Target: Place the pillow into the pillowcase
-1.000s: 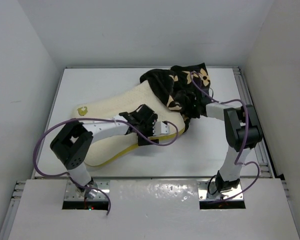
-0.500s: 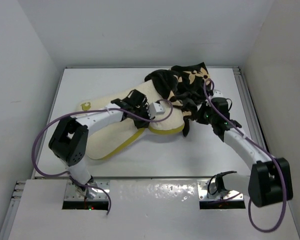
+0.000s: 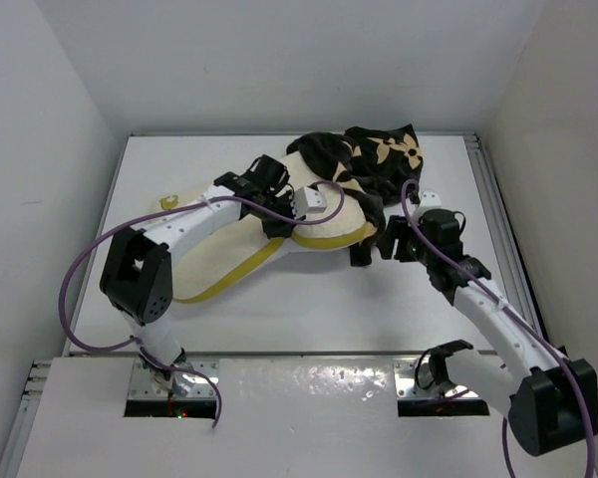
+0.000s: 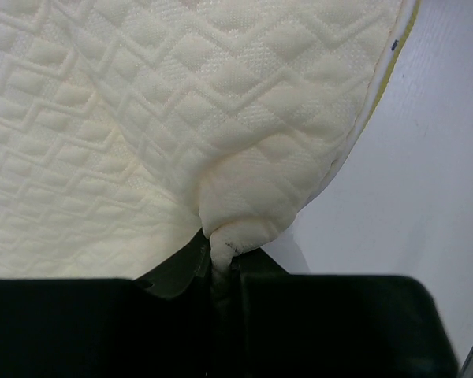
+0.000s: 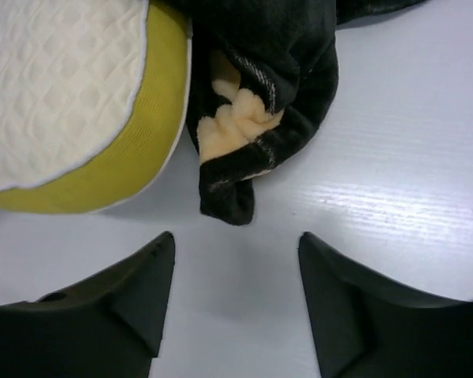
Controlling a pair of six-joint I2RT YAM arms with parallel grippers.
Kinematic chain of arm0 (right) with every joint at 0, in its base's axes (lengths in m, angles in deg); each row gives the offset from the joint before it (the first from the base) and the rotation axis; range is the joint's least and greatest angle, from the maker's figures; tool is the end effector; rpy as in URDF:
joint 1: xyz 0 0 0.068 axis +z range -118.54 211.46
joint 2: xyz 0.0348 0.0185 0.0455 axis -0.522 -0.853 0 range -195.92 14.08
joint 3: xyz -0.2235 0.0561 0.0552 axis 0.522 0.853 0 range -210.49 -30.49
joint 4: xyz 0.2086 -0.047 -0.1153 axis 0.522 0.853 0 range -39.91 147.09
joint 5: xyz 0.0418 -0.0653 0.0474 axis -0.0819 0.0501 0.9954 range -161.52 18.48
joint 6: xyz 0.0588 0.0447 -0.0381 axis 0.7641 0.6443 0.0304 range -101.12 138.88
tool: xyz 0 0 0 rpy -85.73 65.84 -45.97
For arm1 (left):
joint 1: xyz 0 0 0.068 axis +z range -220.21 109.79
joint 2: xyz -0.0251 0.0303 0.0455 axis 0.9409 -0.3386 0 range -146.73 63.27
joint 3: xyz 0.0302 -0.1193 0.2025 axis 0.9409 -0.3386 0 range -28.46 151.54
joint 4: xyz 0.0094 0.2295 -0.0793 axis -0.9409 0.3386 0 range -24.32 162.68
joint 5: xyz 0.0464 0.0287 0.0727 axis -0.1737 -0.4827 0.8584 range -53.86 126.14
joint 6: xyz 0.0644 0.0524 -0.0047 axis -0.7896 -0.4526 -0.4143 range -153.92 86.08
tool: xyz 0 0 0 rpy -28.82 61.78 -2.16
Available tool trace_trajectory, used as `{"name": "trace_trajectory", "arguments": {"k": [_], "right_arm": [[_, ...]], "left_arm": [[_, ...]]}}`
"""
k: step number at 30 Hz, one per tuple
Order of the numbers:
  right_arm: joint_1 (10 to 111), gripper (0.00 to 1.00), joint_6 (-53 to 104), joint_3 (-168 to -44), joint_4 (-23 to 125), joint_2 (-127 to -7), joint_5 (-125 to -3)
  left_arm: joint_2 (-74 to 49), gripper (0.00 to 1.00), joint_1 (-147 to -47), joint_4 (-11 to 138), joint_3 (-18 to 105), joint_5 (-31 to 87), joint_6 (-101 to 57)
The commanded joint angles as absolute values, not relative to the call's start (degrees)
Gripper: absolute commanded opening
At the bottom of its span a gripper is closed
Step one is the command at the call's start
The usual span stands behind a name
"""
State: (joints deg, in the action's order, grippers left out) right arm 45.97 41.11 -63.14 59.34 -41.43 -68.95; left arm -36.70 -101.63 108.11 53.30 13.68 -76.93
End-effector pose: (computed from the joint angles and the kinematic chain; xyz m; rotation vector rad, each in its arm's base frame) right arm 0.2378 0.0649 0.1903 0.1190 2.1574 0.4224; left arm 0.2936 -0.2119 0.2005 1.6556 1.9596 -0.4382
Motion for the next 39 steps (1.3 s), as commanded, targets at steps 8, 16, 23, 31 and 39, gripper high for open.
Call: {"name": "trace_trajectory", "arguments": {"k": [8,16,23,31,39], "right_arm": [[41.22,0.63,51.66,-73.61,42.87,-71.38,-66.33],[41.75,0.37,52.8,-79.19,38.58,-78.91,-69.77],[41.92,0.46,52.71,-76.28,34.18,-77.23,-69.68],[43.33,0.47,52.89,-76.65,38.05,-81.37,-69.32],[44.12,0.46,57.46,-77.59,37.96,-86.72,-71.34]], "left_arm": [[-34.2,0.0,-101.24,103.56,51.87,13.9,-77.96],[-34.2,0.0,-100.88,103.64,51.79,14.26,-76.64],[-34.47,0.0,-100.89,103.38,51.7,14.17,-76.55],[-35.08,0.0,-100.53,102.86,52.58,14.43,-75.5],[-35.7,0.0,-100.36,101.45,52.93,15.05,-75.76]]}}
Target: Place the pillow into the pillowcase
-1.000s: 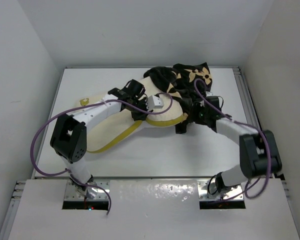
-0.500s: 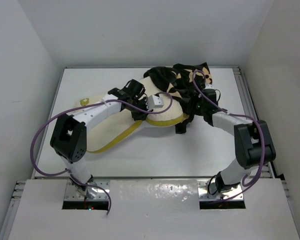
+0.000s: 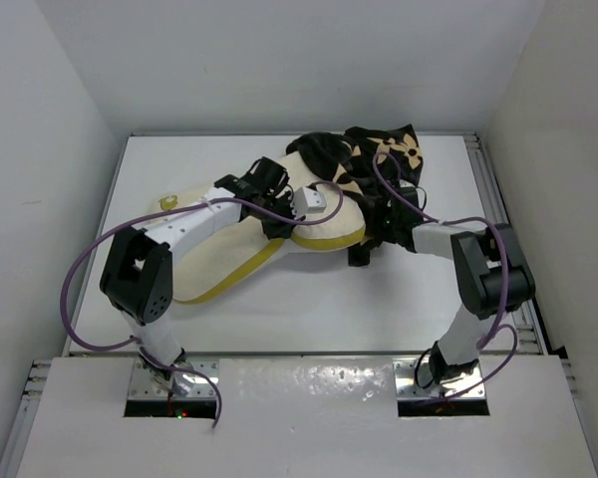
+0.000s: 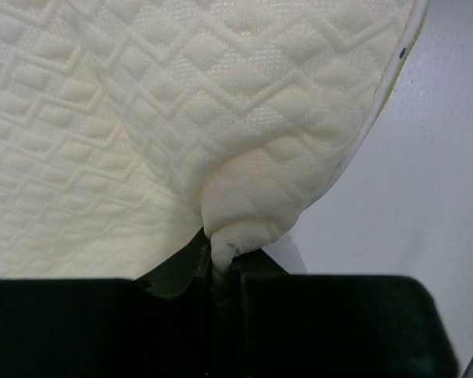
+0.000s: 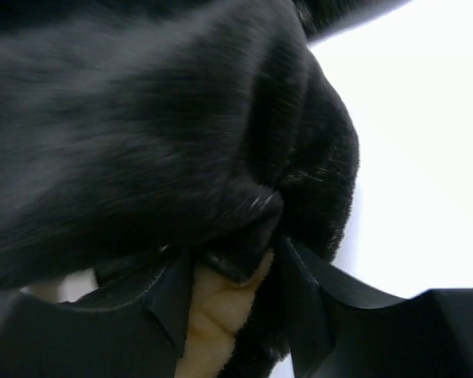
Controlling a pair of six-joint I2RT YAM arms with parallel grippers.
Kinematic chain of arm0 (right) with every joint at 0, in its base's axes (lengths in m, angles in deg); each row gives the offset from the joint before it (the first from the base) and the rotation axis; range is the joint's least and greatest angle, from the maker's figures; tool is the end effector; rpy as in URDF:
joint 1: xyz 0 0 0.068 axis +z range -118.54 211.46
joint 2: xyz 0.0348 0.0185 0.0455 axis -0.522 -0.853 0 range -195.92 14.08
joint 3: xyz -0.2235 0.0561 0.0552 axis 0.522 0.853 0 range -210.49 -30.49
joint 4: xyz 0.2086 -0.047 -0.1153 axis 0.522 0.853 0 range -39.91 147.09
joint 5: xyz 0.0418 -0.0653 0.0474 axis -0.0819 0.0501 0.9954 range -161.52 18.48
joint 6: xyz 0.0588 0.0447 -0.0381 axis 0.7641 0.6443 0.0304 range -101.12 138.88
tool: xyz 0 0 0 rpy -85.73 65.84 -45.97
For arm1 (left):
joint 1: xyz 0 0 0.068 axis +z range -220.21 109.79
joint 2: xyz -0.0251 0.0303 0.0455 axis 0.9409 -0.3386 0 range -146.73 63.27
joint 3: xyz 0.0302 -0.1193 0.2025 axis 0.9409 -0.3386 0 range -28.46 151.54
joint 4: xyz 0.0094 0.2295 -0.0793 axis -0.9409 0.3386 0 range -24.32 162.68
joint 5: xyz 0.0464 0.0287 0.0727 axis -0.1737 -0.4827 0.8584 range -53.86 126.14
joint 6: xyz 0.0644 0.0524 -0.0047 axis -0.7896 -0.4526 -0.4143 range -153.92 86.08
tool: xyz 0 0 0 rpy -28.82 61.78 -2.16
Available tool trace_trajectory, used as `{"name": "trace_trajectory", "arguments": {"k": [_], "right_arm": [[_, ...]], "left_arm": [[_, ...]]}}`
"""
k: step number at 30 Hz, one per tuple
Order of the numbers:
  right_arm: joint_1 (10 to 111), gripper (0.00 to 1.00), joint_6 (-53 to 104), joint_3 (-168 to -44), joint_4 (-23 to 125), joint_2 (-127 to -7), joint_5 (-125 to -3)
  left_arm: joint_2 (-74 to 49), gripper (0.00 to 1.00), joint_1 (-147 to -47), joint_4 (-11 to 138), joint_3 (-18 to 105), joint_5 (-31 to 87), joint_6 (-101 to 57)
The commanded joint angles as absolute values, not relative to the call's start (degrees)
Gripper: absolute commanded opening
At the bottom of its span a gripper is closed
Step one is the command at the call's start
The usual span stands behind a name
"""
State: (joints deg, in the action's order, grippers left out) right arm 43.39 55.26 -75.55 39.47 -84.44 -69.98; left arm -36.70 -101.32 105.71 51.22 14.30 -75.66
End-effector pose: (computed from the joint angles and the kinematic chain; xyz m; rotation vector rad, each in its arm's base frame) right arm 0.3355 0.0729 0.0929 0.4870 2.3121 0.4508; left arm 0.2953 -0.2098 0.1922 1.6263 1.9832 -0.4291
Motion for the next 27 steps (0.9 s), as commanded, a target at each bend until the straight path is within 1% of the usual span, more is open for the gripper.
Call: {"name": "trace_trajectory", "arguments": {"k": [1,2,3,4,7,8,10,11,15,18,23,25,27], "right_arm": [[44.21,0.42,57.98,-78.04,38.22,-87.34,-71.26],[44.38,0.33,57.99,-78.3,38.22,-87.78,-72.65],[44.38,0.2,57.99,-78.74,38.48,-87.61,-72.92],[44.3,0.0,58.25,-78.66,40.05,-86.91,-75.36],[44.38,0.0,56.77,-75.5,41.47,-80.16,-79.24],[44.64,0.0,56.15,-73.14,42.17,-75.53,-80.04],[45.26,0.0,54.82,-70.5,44.1,-70.67,-82.4],[46.48,0.0,54.39,-67.7,44.63,-65.6,-82.68],[53.51,0.0,54.29,-61.88,45.34,-54.76,-85.75],[60.79,0.0,55.87,-59.06,45.78,-50.19,-87.78],[65.65,0.0,54.66,-58.44,47.97,-47.01,-89.54],[67.66,0.0,52.72,-58.79,49.64,-45.78,-88.23],[68.72,0.0,48.07,-58.27,49.21,-44.64,-82.18]], "left_arm": [[-35.7,0.0,-100.44,101.36,52.84,15.31,-75.85],[-35.61,0.0,-100.45,101.27,52.58,15.66,-75.93],[-35.61,0.0,-100.45,101.19,52.49,15.84,-75.93],[-35.52,0.0,-100.71,100.84,52.23,16.1,-75.85],[-35.79,0.0,-100.88,99.17,52.31,18.29,-74.71],[-36.22,0.0,-100.88,98.47,52.4,20.65,-72.96],[-37.19,0.0,-101.15,96.88,53.71,23.99,-71.11],[-38.41,0.0,-101.41,96.62,54.42,25.06,-70.93],[-40.53,0.0,-104.91,94.95,56.18,31.47,-70.92],[-41.32,0.0,-106.42,93.63,55.92,34.9,-69.62],[-42.03,0.0,-106.86,92.84,55.22,35.88,-66.71],[-42.2,0.0,-106.86,92.22,55.04,37.71,-65.83],[-42.55,0.0,-106.77,91.61,55.04,38.42,-65.3]]}}
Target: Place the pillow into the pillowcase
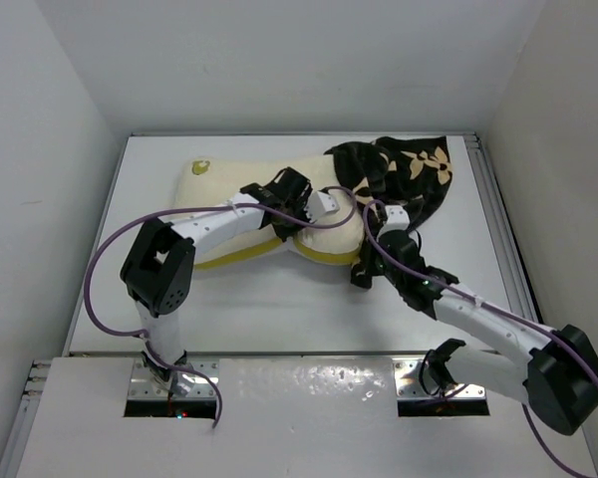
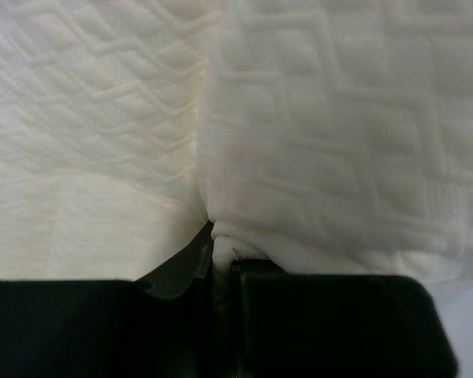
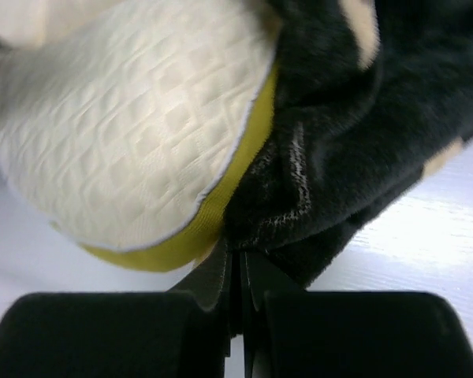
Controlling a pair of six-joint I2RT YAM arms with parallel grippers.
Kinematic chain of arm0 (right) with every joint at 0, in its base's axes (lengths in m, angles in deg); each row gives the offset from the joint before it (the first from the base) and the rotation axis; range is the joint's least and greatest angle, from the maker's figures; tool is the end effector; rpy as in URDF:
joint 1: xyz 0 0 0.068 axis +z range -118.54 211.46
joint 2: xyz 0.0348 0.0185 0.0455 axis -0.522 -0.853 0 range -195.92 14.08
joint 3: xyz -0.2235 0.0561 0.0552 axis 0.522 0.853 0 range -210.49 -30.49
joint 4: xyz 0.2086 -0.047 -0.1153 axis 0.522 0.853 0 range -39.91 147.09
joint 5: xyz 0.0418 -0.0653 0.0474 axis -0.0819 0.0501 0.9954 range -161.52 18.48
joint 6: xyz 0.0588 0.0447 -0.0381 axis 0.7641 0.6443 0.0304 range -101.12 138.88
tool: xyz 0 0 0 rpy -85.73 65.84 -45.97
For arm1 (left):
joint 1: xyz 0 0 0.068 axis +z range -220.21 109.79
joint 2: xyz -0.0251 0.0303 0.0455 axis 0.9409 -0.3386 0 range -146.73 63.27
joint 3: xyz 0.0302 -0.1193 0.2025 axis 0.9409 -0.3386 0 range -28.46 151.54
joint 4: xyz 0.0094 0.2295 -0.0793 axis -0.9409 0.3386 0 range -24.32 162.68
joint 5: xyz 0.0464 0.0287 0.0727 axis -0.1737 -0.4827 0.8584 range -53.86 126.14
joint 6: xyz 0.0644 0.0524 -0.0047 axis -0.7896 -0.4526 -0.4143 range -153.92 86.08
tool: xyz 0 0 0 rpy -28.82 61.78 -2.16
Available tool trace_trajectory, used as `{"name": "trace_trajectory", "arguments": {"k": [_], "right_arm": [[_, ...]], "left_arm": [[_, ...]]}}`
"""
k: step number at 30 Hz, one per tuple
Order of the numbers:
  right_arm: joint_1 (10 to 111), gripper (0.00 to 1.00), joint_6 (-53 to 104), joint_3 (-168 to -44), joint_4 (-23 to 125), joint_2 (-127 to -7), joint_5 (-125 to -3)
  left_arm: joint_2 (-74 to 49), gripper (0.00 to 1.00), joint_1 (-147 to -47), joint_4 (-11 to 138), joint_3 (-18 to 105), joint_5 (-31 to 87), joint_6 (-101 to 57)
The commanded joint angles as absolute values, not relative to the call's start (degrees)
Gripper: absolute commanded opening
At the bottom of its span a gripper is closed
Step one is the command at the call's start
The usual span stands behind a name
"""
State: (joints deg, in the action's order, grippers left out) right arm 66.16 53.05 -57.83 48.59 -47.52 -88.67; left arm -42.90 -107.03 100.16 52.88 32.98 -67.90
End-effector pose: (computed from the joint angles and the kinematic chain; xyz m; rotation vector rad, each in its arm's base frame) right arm 0.2198 0.1262 0.1582 0.1658 2.1331 0.3925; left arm 0.3077 -0.2354 0.1652 1.5259 2.1129 -0.0895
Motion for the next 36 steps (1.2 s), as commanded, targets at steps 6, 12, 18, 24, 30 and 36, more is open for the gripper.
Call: {"name": "trace_trajectory", "arguments": {"k": [6,12,18,24,30,36], "right_arm": [[68.82,0.37,41.72,-58.7,54.72,-41.73,-67.29],[58.74,0.91,49.19,-55.99,53.0,-32.86,-71.34],[52.3,0.07,53.94,-61.94,58.6,-39.87,-74.94],[50.8,0.3,53.33,-66.96,58.08,-51.9,-78.98],[49.57,0.43,53.94,-68.02,56.51,-59.12,-81.37],[50.36,0.38,56.23,-69.69,53.69,-68.09,-77.94]], "left_arm": [[-43.96,0.0,-106.16,91.43,55.83,38.0,-63.19],[-41.85,0.0,-106.77,91.96,53.46,32.9,-62.4],[-40.97,0.0,-107.3,92.4,52.23,31.75,-61.61],[-40.8,0.0,-107.83,92.31,52.23,31.92,-61.17],[-40.88,0.0,-108.18,92.39,52.93,32.01,-61.26],[-41.06,0.0,-108.44,92.48,53.11,31.92,-61.08]]}}
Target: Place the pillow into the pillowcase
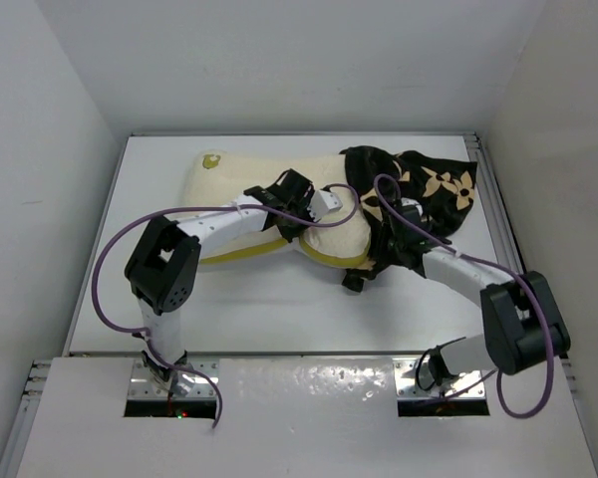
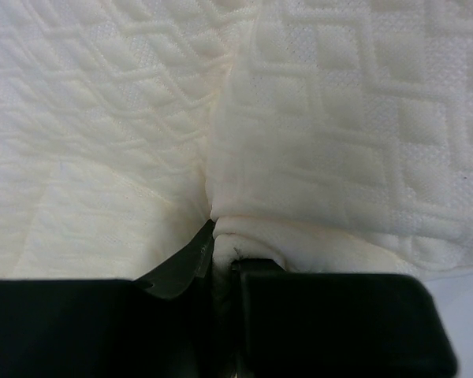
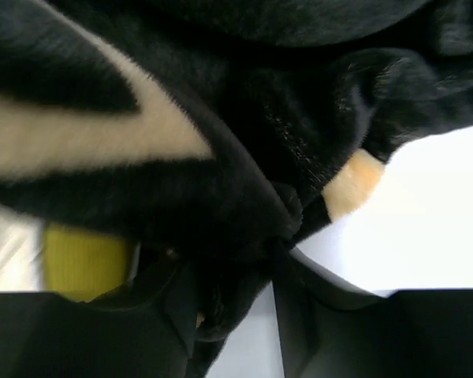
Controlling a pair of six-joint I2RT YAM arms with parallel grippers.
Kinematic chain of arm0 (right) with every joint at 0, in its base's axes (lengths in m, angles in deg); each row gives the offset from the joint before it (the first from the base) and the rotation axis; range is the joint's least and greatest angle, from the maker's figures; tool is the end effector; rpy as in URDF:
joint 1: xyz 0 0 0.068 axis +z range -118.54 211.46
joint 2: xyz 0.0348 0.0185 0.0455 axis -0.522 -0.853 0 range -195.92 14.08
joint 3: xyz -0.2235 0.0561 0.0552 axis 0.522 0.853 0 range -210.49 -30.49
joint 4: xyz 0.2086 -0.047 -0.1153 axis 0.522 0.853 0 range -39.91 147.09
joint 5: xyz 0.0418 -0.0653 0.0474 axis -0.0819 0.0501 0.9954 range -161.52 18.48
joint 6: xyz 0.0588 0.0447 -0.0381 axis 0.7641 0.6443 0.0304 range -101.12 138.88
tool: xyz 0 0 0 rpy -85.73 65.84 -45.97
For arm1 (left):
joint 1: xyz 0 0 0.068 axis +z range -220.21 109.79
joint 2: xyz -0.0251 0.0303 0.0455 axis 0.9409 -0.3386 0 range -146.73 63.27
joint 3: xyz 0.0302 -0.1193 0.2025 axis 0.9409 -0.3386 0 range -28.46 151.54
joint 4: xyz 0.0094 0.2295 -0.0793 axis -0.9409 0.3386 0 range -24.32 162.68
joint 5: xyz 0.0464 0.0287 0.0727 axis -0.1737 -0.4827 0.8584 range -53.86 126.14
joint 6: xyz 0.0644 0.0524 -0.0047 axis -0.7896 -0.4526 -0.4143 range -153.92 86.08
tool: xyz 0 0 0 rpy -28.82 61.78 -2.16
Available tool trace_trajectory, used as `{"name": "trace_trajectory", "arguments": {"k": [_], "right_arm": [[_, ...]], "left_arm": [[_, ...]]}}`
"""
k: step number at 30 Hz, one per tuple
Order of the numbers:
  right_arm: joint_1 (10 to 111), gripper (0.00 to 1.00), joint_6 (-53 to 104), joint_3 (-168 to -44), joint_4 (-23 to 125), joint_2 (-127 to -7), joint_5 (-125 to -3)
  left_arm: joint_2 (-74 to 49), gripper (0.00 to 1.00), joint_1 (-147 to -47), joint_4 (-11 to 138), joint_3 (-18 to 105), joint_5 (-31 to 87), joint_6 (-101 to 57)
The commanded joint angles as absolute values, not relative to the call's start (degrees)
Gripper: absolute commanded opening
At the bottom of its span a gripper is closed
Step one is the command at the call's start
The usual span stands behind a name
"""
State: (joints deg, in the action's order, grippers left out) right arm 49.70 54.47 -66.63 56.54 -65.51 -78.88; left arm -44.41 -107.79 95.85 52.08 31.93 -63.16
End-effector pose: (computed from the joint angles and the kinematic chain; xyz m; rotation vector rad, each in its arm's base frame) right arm 0.2667 0.0781 0.1135 0.4265 2.4126 0.2640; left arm 0.3102 -0.2455 0.1570 1.4405 2.1333 -0.1491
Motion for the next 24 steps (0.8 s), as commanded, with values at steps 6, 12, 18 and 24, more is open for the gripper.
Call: {"name": "trace_trajectory", "arguments": {"k": [6,12,18,24], "right_arm": [[51.5,0.0,54.04,-68.83,57.9,-60.91,-80.13],[53.17,0.0,46.41,-60.48,58.09,-39.47,-72.69],[57.21,0.0,42.79,-59.05,58.87,-38.03,-57.65],[61.25,0.0,43.48,-64.05,48.26,-46.54,-47.54]], "left_arm": [[-40.88,0.0,-108.53,92.22,53.28,32.36,-60.38],[-43.17,0.0,-109.32,90.99,56.43,34.03,-58.53],[-44.84,0.0,-109.5,89.85,57.77,35.44,-56.08],[-45.1,0.0,-110.2,89.76,58.38,34.3,-54.67]]}}
